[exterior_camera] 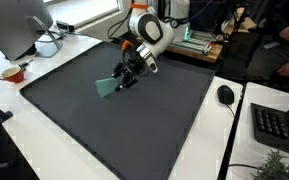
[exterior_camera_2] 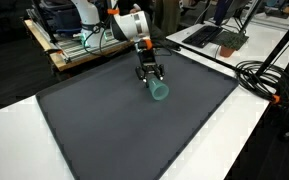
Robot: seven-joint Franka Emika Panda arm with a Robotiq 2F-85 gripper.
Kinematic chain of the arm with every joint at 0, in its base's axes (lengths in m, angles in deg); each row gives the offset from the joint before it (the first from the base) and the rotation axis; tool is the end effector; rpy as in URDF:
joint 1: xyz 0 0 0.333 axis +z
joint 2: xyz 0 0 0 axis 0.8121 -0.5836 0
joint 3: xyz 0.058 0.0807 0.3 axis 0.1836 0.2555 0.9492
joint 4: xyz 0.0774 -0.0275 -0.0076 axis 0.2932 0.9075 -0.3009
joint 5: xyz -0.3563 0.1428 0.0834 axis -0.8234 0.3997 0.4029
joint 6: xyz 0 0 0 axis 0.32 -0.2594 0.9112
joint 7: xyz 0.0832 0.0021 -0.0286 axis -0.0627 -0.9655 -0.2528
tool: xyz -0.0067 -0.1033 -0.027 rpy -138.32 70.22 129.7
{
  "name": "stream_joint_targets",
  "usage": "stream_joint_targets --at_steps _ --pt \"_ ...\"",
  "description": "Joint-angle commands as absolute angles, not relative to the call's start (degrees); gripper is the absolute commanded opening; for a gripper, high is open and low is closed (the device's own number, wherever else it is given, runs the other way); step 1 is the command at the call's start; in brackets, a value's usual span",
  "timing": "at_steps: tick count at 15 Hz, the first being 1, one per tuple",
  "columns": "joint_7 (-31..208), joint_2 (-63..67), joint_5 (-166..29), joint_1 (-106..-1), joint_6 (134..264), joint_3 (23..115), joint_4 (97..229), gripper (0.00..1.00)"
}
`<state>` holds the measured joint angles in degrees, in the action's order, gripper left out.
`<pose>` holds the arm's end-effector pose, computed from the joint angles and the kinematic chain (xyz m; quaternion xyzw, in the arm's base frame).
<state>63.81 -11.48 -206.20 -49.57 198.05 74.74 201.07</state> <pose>0.4913 0.0465 0.1068 0.1426 0.8460 -0.1316 0.4966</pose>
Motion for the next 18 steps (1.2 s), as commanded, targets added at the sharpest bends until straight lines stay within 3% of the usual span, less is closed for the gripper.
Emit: stream_joint_targets --at_steps 1,7,8,18 --pt "63.8 -7.3 -208.4 -49.6 198.8 74.9 204.3 0.41" --pt "64.0 -5.1 -209.0 -49.8 199.6 75.3 205.9 0.41" --pt "63.7 -7.3 -207.2 -49.5 198.5 75.3 204.3 0.66" --pt "63.6 -6.7 -207.3 -49.5 198.8 75.3 204.9 0.66"
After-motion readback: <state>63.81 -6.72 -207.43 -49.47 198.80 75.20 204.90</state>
